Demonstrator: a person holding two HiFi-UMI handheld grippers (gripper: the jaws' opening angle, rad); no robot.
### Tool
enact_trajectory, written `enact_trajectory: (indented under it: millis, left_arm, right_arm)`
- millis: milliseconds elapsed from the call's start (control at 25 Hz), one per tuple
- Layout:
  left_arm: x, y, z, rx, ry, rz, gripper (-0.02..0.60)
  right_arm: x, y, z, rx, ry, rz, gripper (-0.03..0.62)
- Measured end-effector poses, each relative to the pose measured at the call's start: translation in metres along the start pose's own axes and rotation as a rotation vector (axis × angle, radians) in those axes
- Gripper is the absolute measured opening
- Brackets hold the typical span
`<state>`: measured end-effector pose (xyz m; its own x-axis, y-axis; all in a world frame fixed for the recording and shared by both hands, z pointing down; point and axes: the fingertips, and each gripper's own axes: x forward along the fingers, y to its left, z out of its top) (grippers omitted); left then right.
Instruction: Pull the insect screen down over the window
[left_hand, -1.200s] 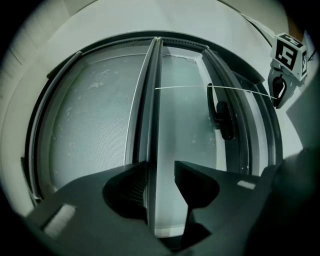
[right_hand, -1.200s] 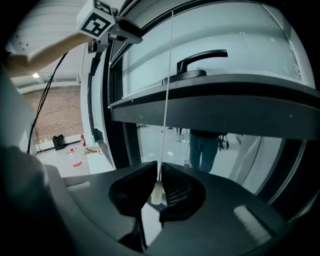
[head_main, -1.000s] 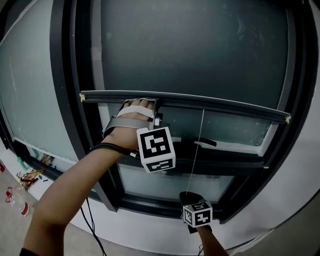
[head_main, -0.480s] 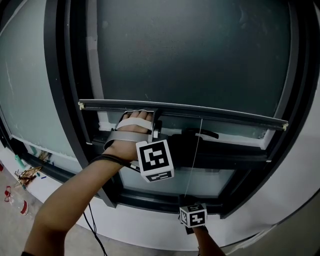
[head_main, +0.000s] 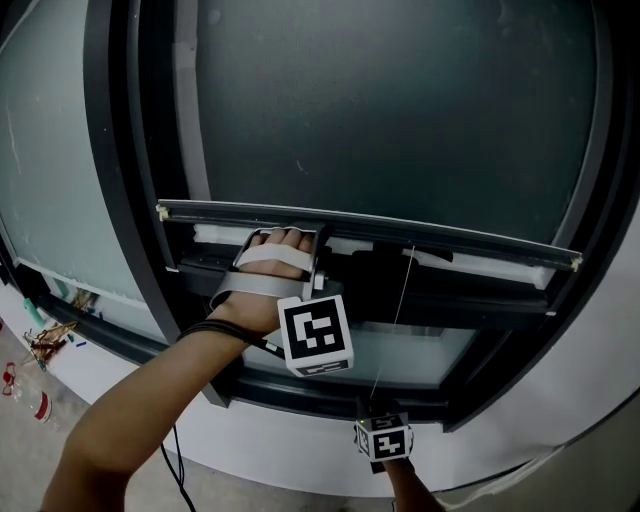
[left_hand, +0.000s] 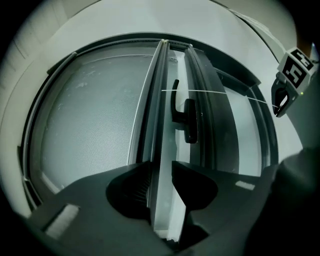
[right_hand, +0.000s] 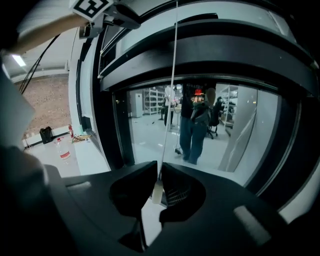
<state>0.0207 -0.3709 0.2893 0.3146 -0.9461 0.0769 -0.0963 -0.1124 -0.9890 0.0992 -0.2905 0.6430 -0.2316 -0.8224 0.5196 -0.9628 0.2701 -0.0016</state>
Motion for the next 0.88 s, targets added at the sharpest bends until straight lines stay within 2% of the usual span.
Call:
enact_trajectory:
  millis: [200, 320, 640, 840, 880]
  left_arm:
    - [0.010, -0.011, -0.012, 0.006, -0.001, 0.043, 0.132]
    - [0.009, -0.028, -0.009, -0.033, -0.026, 0.011, 0.141]
    - [0.015, -0.044, -0.013, -0.023, -0.029, 0.013, 0.146]
    - [0.018, -0.081, -0.015, 0.001, -0.032, -0.030, 0.137]
    - [0.018, -0.091, -0.017, 0.005, -0.033, -0.033, 0.107]
  right_arm:
    - [0.021, 0.002, -0.008, 0.010, -0.017, -0.011, 0.031]
    - [0.028, 0.002, -0.021, 0.016, 0.000, -0.020, 0.032]
    - [0.043, 0.007, -0.035, 0.026, -0.004, -0.021, 0.032]
    - [0.052, 0.008, -0.077, 0.032, 0.118, -0.015, 0.031]
    - [0.054, 0.010, -0.086, 0.034, 0.129, -0.015, 0.031]
